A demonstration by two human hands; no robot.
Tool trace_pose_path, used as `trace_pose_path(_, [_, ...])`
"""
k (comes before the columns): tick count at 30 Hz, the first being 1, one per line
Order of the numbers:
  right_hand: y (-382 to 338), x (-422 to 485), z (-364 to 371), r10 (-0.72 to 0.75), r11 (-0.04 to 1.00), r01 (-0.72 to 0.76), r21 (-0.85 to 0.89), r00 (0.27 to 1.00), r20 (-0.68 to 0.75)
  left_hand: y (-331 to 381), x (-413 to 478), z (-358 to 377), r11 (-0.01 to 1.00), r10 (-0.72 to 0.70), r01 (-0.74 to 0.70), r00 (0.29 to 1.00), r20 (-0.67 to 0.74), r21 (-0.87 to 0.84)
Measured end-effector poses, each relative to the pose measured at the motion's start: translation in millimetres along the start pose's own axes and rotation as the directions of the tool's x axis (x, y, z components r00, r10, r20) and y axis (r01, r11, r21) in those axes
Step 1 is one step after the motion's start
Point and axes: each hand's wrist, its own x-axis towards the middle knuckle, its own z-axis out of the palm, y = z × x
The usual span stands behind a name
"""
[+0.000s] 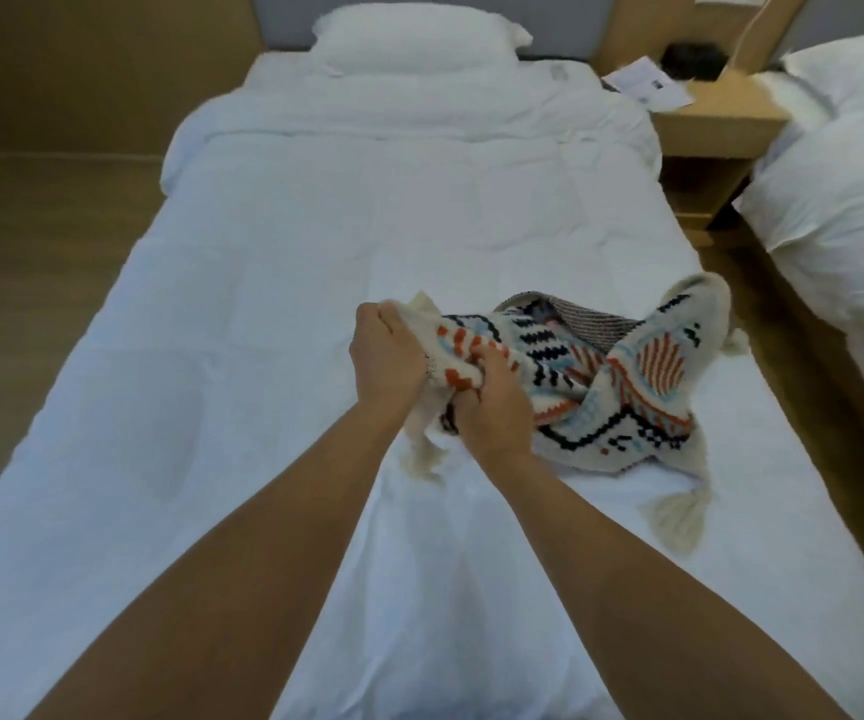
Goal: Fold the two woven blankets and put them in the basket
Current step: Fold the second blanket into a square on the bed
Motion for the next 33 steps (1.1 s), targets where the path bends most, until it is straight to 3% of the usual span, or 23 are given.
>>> trace_pose_path(3, [-40.9,-10.4,-15.4,-0.079,0.997,0.079,-0.006,0.993,-0.085,7.1,5.7,-36.7,0.999,0.038,-0.037,0.999,0.033,-0.032])
trace_pose_path(6, [-67.5,-29.4,-22.4,-0.152,0.988,0.152,-0.012,0.986,-0.074,9.1,2.5,-61.3,0.998,0.042,-0.041,0.999,0.027,-0.047])
trace_pose_path(10, [-73.2,-82.1,-3.4,-0.162,0.987,0.163,0.005,0.976,0.143,-26.1,-8.2,-89.8,0.993,0.024,-0.026,1.0,0.013,0.112])
trace_pose_path(14, [-70.1,-134.5,34.2,-0.158,0.979,0.191,-0.067,0.928,0.338,-90.2,-25.5,-119.9,0.939,-0.09,0.089,0.996,-0.01,0.333])
trace_pose_path(17, [-58.1,-160.0,54.5,-0.112,0.965,0.216,-0.152,0.855,0.507,-134.0,-38.4,-138.6,0.86,-0.202,0.138,0.976,0.079,0.492])
trace_pose_path(20, [-40.9,-177.7,65.0,0.085,0.932,0.195,-0.305,0.702,0.707,-166.4,-54.6,-149.5,0.796,-0.332,0.141,0.915,0.23,0.589])
trace_pose_path(22, [-28.3,-187.0,68.7,0.199,0.901,0.191,-0.39,0.616,0.762,-178.7,-68.9,-151.6,0.803,-0.341,0.113,0.892,0.296,0.585])
trace_pose_path(23, [-23.6,-190.1,68.7,0.221,0.888,0.198,-0.415,0.607,0.763,-181.3,-75.7,-151.1,0.815,-0.326,0.091,0.888,0.323,0.573])
trace_pose_path(28, [-20.5,-187.9,63.9,0.166,0.909,0.182,-0.376,0.669,0.724,-175.2,-89.2,-146.4,0.816,-0.237,-0.039,0.887,0.396,0.577])
trace_pose_path(33, [-22.2,-161.9,68.7,0.068,0.94,0.174,-0.293,0.747,0.661,-164.5,-73.0,-136.6,0.812,-0.193,-0.074,0.902,0.387,0.579])
